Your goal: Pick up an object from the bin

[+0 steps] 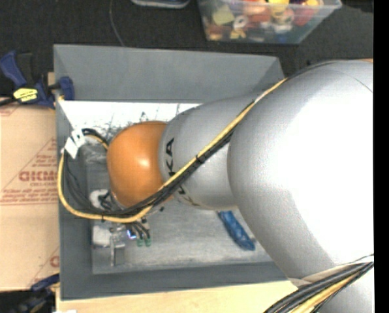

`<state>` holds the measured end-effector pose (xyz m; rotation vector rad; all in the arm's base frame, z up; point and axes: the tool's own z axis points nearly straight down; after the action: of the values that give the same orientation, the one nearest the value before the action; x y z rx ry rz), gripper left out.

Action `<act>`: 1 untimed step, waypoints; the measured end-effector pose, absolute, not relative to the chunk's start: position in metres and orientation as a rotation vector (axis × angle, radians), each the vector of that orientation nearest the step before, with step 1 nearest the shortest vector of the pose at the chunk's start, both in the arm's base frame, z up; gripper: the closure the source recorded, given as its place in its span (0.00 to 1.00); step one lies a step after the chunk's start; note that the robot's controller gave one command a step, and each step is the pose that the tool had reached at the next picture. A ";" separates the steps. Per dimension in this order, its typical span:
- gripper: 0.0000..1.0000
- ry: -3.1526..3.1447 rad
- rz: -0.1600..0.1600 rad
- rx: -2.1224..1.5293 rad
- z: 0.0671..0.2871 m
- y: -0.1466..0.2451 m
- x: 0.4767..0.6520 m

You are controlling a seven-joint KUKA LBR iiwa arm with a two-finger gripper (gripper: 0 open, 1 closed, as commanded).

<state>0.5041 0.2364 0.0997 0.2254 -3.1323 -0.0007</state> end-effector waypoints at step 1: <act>0.00 -3.160 -0.012 0.060 0.072 0.238 0.501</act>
Offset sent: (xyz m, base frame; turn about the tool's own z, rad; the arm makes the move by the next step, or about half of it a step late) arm -0.0083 -0.0031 -0.0297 0.0741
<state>0.5006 0.2382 0.0723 0.0601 -3.1604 -0.0125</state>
